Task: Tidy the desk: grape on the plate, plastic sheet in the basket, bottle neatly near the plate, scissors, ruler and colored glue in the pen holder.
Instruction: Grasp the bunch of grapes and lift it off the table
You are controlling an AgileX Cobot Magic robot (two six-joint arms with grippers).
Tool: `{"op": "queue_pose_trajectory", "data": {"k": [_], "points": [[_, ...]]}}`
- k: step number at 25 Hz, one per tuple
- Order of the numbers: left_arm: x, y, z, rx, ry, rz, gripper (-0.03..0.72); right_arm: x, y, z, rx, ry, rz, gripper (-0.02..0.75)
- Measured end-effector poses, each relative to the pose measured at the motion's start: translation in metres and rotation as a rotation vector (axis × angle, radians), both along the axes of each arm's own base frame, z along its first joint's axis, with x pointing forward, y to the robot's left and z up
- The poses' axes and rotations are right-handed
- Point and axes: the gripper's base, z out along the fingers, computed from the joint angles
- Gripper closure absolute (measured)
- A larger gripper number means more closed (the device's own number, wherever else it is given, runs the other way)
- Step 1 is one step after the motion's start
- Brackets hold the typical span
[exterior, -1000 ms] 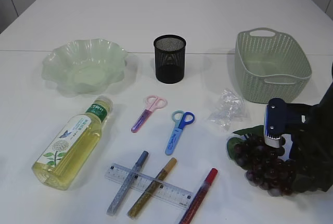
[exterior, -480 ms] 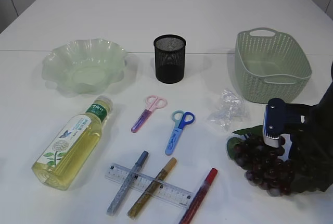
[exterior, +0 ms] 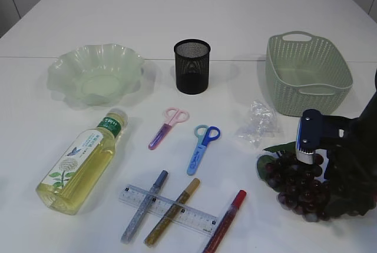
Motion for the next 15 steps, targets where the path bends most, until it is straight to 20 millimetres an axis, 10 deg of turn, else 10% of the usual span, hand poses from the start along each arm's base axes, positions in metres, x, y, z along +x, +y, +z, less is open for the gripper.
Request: {"op": "queue_pose_trajectory", "data": {"k": [6,15], "points": [[-0.0003,-0.0016,0.0003,-0.020,0.003,-0.003,0.309,0.0007,0.0002,0.0001,0.002,-0.007,-0.003,0.234],[-0.0004,-0.0021,0.0003,-0.026,0.004,-0.004,0.309,0.0010,0.0008,0.0002,0.009,-0.008,-0.018,0.543]]}}
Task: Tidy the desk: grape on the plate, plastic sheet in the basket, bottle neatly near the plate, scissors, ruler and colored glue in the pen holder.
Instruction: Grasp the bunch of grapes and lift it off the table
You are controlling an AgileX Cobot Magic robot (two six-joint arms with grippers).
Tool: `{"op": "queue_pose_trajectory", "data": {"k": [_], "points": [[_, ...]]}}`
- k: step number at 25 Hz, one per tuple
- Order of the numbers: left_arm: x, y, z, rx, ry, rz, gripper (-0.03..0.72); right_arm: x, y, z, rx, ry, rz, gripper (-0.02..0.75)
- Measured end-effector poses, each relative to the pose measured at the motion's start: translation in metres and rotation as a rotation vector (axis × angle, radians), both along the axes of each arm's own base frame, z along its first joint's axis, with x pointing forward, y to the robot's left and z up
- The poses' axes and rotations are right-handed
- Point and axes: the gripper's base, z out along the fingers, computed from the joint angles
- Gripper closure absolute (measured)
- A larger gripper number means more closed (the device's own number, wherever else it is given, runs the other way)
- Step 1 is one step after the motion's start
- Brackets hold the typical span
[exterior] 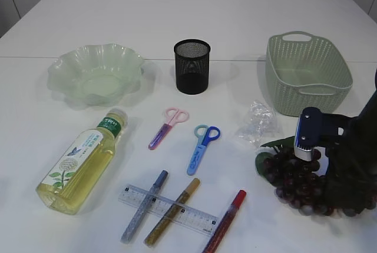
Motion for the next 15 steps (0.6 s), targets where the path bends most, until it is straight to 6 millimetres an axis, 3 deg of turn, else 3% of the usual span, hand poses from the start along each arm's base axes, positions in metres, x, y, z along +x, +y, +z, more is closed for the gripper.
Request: {"op": "queue_pose_trajectory", "data": {"k": [7,15], "points": [[0.000,0.000,0.000,0.000,0.000,0.000,0.309,0.000,0.001,0.002,0.022,0.055,-0.257,0.587],[0.000,-0.001,0.000,-0.016,0.003,-0.002,0.309,0.002,0.004,0.022,0.013,0.219,-0.521,0.594]]}}
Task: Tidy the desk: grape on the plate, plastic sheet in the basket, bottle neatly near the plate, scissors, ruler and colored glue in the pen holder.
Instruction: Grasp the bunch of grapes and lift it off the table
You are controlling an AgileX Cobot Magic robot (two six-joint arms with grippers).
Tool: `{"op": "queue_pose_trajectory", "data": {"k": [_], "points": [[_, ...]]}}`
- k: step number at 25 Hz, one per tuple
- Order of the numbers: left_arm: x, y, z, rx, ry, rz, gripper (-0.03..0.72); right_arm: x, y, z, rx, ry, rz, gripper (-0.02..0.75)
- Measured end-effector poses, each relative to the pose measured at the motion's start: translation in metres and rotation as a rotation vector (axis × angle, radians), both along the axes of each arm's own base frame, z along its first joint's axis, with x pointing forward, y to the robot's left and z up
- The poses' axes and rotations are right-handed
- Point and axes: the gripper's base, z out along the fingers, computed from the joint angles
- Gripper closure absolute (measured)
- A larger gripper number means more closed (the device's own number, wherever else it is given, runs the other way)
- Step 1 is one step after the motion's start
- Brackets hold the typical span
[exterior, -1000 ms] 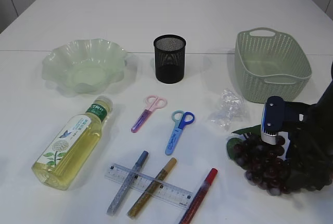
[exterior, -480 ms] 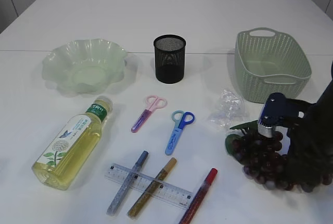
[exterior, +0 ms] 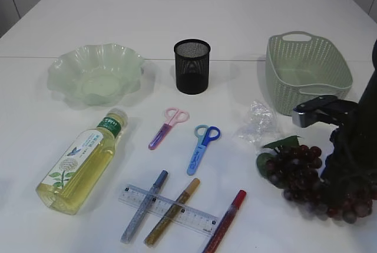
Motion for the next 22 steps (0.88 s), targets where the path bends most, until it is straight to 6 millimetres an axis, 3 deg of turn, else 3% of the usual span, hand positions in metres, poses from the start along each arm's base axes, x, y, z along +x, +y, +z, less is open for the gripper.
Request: {"op": "queue_pose_trajectory", "data": {"k": [7,15,22], "points": [[0.000,-0.002,0.000,-0.023,0.004,-0.003,0.309,-0.001,0.006,0.017,0.036,0.136,-0.144,0.595],[0.000,-0.002,0.000,-0.028,0.005,-0.004,0.309,0.031,0.011,0.056,0.068,0.021,-0.251,0.596],[-0.001,-0.003,0.001,-0.034,0.006,-0.005,0.309,0.039,0.012,0.080,0.085,-0.045,-0.312,0.597]]}}
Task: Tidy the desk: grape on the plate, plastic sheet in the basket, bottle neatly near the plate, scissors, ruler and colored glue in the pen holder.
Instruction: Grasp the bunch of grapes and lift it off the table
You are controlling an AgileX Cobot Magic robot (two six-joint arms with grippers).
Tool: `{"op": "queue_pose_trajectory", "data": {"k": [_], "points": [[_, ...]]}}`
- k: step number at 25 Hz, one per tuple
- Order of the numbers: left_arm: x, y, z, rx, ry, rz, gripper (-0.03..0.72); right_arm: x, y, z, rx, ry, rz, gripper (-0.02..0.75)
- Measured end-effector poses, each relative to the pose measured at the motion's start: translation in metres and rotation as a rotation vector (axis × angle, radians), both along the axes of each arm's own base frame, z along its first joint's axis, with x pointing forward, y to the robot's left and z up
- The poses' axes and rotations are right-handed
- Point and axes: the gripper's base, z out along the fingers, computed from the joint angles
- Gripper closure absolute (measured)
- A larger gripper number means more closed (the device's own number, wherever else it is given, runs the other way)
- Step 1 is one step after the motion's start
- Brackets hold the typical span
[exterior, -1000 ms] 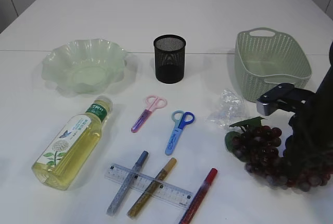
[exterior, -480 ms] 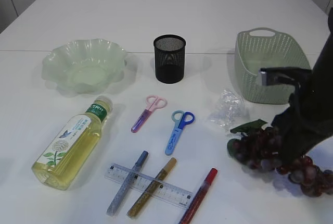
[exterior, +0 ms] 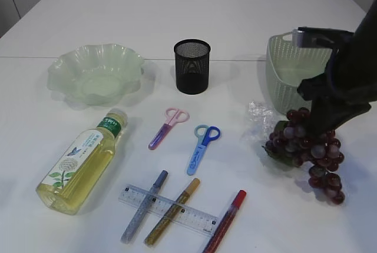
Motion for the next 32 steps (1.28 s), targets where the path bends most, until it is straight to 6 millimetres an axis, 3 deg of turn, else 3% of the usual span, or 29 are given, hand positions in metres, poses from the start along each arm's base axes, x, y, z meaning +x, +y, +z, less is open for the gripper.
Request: {"op": "queue_pose_trajectory", "data": {"k": [9,15,21,32], "points": [[0.000,0.000,0.000,-0.004,0.001,-0.001,0.309,-0.017,-0.002,0.042,0.020,-0.102,-0.062,0.598],[-0.001,-0.003,0.001,-0.034,0.006,-0.005,0.309,-0.027,0.000,0.059,0.066,-0.143,-0.085,0.598],[-0.001,-0.006,0.002,-0.073,0.013,-0.011,0.309,-0.032,0.008,0.069,0.163,-0.146,-0.113,0.598],[-0.003,-0.013,0.002,-0.130,0.031,-0.069,0.309,-0.058,0.020,0.109,0.370,-0.216,-0.132,0.600]]}}
